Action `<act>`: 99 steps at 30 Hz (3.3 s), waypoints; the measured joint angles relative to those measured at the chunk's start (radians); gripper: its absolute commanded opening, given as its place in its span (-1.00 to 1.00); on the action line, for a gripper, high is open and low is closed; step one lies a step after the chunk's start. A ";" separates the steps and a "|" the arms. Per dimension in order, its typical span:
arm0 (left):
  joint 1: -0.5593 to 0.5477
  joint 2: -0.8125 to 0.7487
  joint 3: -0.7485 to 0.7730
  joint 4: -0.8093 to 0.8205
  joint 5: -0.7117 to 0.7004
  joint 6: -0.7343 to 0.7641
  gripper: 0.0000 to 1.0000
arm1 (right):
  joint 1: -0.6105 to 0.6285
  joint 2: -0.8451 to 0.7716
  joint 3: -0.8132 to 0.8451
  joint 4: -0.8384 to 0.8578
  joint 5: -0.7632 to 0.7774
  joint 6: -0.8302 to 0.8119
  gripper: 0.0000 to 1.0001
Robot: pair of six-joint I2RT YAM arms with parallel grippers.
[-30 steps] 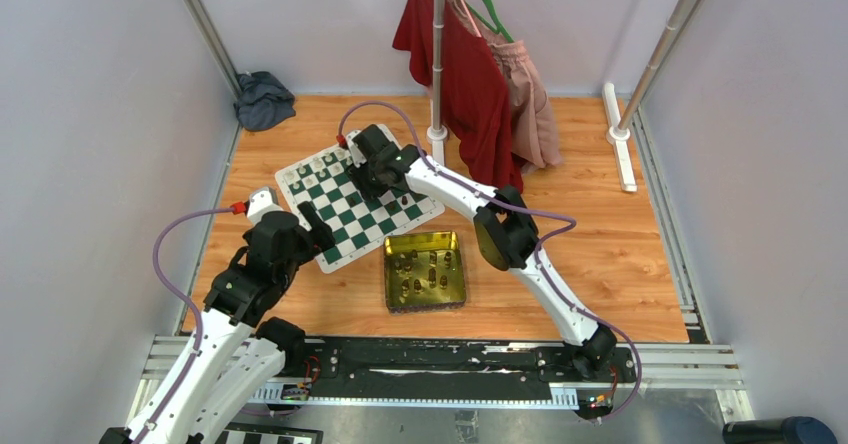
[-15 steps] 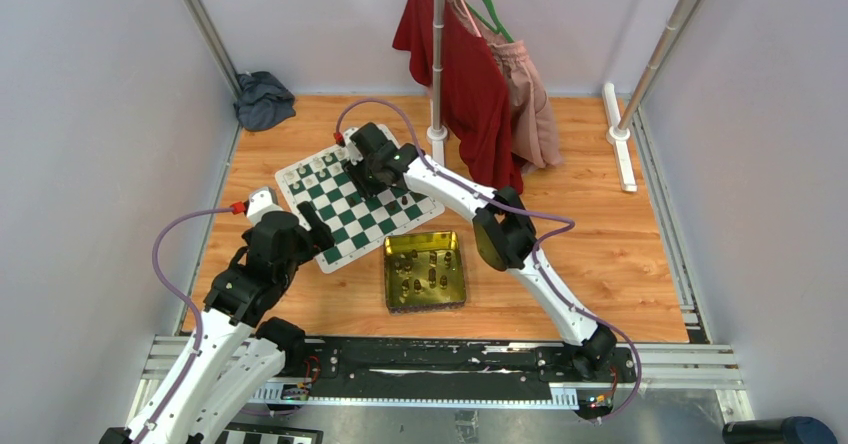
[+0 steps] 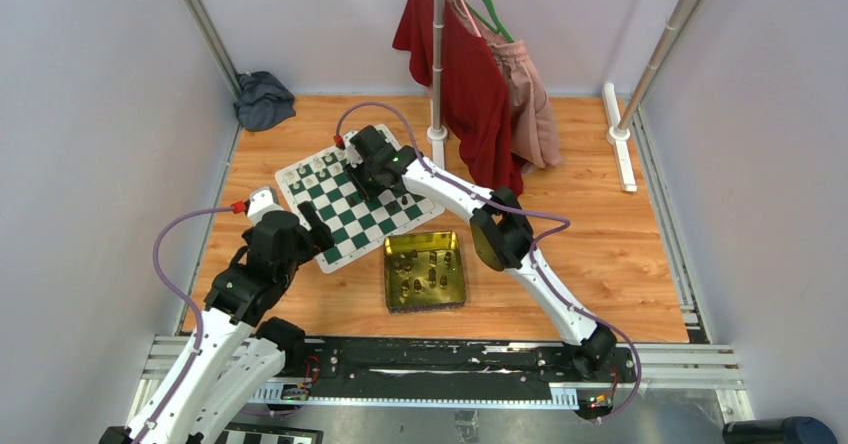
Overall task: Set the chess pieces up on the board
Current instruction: Move the chess piece to the chessboard.
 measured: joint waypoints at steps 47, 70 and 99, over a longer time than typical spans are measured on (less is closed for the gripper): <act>0.000 -0.031 0.000 -0.032 -0.015 0.004 1.00 | 0.026 -0.201 -0.309 0.057 0.053 -0.016 -1.00; 0.000 -0.045 0.000 -0.045 -0.016 0.004 1.00 | 0.040 -0.257 -0.420 0.106 0.053 -0.014 -1.00; 0.000 -0.050 0.000 -0.045 -0.016 0.004 1.00 | 0.044 -0.259 -0.435 0.115 0.056 0.002 -0.24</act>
